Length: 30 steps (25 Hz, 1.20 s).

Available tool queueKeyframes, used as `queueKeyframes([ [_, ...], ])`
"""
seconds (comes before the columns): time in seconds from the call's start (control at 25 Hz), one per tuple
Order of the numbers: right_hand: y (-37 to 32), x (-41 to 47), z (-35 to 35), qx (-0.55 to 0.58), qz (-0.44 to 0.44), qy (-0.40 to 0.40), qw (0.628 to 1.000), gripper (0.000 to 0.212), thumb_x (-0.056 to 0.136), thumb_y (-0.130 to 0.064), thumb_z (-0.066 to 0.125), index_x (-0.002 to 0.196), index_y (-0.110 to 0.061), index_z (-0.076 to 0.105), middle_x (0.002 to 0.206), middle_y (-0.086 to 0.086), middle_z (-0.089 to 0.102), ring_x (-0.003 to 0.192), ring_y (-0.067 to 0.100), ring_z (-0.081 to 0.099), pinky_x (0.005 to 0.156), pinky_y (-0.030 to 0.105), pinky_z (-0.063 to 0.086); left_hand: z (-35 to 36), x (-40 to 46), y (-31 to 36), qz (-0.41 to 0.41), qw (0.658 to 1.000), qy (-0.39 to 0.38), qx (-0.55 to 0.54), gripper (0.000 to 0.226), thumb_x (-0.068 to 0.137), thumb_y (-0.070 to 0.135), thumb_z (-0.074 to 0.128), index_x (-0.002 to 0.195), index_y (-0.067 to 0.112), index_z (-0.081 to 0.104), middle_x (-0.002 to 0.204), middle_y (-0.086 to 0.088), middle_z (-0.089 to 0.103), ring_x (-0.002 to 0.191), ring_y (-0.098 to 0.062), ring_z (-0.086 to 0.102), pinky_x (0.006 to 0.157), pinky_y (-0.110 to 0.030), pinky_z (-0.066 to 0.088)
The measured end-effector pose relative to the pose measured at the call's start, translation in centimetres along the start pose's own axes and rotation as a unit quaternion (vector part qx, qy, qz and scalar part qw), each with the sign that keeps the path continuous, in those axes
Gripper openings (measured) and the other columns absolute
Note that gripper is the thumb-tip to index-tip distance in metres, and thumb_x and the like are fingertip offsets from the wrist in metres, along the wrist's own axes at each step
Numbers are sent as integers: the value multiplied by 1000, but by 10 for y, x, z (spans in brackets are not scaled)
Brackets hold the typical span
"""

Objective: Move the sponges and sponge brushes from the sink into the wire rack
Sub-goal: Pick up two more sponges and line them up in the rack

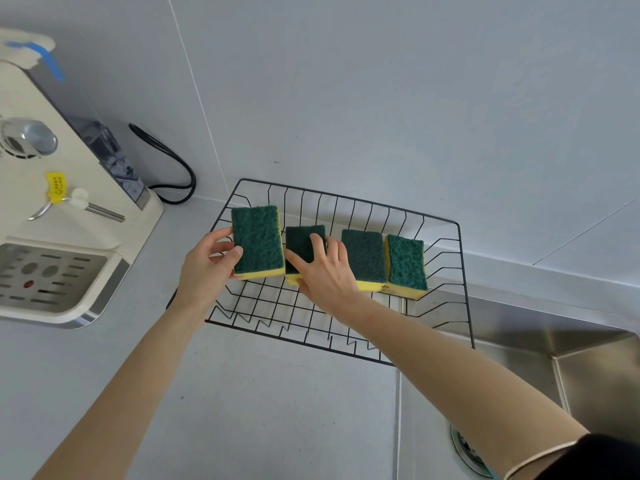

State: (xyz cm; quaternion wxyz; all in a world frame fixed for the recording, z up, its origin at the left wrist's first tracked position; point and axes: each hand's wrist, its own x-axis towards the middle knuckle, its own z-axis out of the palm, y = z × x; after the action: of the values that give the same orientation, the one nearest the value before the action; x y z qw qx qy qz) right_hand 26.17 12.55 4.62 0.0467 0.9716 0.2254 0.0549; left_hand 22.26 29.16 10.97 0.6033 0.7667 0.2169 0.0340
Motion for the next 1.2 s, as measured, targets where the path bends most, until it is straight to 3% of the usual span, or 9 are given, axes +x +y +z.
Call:
queueKeyframes([
  [0.28,10,-20,8,-2,32,45,998,62,52,-33,85,111,-26,66,103,22,67,92,41,65,84,50,54,6,4,1,8,1000,-7,12,37,91,5,49,127,13,50,107,-8,53,95,-22,55,64,-25,56],
  [0.44,19,-17,17,-19,42,63,997,64,55,-35,86,115,-26,65,108,24,68,103,38,66,88,48,53,11,9,-2,1,999,-16,30,38,90,7,49,128,12,49,110,-10,54,98,-22,54,80,-36,51],
  [0.84,39,-6,26,-38,-8,84,996,68,63,-53,77,121,-21,63,113,19,69,105,31,67,87,40,55,31,21,-8,-14,994,-43,99,38,92,8,48,130,12,46,108,-4,51,98,-21,54,75,-34,49],
  [1.04,40,-8,28,-10,-12,98,995,68,66,-50,75,124,-16,61,117,19,67,109,31,65,90,42,53,40,30,-12,-15,990,-23,141,38,93,7,43,131,10,43,123,-13,55,102,-23,52,90,-42,49],
  [1.2,45,-11,27,10,-31,94,995,69,68,-47,76,126,-13,59,120,19,66,112,31,64,93,44,51,52,33,-12,18,979,-13,201,36,94,2,36,129,6,44,129,-17,53,115,-30,51,85,-32,40],
])
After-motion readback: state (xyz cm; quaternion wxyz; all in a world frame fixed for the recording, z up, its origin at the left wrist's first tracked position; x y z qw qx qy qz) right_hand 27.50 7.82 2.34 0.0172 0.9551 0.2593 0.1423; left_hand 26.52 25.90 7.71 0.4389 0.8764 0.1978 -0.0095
